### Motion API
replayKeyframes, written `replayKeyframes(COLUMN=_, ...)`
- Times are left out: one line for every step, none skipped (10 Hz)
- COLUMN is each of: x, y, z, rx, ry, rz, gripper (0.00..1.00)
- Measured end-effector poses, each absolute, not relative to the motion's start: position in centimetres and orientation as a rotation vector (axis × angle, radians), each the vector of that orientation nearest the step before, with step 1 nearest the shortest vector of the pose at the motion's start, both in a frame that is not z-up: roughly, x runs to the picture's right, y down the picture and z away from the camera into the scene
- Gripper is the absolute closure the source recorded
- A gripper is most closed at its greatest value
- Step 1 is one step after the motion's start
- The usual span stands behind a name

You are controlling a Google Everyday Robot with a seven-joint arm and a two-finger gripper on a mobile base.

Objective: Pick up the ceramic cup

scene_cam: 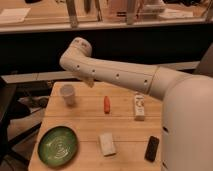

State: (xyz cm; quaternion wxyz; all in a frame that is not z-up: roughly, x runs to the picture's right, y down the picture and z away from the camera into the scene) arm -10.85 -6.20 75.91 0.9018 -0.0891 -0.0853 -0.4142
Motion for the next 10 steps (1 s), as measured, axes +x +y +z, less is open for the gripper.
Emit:
replayKeyframes(x=-11.7, y=-6.0, z=76.2, rx=-0.184, ry=-0.189, rz=-0.864, gripper=0.2)
replayKeyframes(x=-13.3, y=-5.5, z=76.8, rx=-0.182, ry=-0.209, rz=-0.88, gripper=0.2)
replayKeyframes(x=-13.9, y=-5.3, z=77.1, rx=-0.181, ry=-0.218, rz=-0.887, gripper=0.2)
replayKeyframes(x=-14.1, y=-5.3, z=77.3, rx=-0.179, ry=-0.227, rz=-0.894, gripper=0.2)
replayKeyframes(x=-14.2, y=-5.1, z=77.7, rx=-0.181, ry=-0.238, rz=-0.9, gripper=0.2)
replayKeyframes(x=-15.1, y=-5.0, z=78.1, rx=-0.18, ry=-0.256, rz=-0.904, gripper=0.2)
replayKeyframes(x=-16.0, y=-4.7, z=78.7, rx=-0.182, ry=-0.272, rz=-0.908, gripper=0.2)
replayKeyframes(x=-16.9, y=-4.4, z=79.2, rx=-0.182, ry=-0.29, rz=-0.913, gripper=0.2)
replayKeyframes(x=-16.9, y=-4.3, z=79.4, rx=-0.183, ry=-0.296, rz=-0.917, gripper=0.2)
replayKeyframes(x=-16.8, y=-4.4, z=79.5, rx=-0.185, ry=-0.303, rz=-0.92, gripper=0.2)
